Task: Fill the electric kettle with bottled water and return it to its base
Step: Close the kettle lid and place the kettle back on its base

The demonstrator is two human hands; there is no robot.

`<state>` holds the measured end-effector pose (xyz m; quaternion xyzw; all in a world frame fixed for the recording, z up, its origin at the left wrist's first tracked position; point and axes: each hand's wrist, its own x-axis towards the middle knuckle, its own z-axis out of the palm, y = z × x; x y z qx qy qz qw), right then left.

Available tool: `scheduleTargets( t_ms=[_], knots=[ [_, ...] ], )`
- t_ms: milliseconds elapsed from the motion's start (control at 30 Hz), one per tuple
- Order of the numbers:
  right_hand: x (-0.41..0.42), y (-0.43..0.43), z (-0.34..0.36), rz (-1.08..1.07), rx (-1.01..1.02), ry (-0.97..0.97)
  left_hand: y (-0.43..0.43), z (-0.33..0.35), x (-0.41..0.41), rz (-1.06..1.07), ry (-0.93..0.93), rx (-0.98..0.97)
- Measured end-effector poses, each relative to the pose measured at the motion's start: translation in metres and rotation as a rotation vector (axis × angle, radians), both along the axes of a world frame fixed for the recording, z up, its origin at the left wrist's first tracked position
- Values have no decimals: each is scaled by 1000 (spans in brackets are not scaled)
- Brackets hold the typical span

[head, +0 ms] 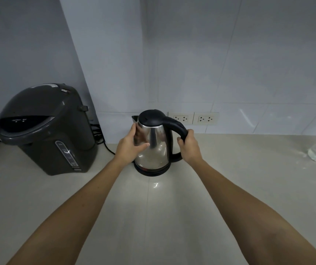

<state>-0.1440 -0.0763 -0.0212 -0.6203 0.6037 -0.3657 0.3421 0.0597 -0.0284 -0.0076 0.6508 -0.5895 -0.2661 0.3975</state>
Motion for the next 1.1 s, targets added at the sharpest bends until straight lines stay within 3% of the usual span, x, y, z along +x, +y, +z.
scheduleTargets(
  t_ms=[433,700,833,1000,1100],
  knots=[
    [-4,-17,15,72,72,94,2,-18,-21,191,-6,-49],
    [0,-18,18,47,114,-2,5,-24,-27,208,33,-59],
    [1,-13,23,17,-13,18,3,-29,-24,194,29,-62],
    [0,4,27,40,-264,249,5,-31,-24,198,30,-78],
    [-1,8,26,45,-316,331,5,-30,-24,206,-1,-82]
  ],
)
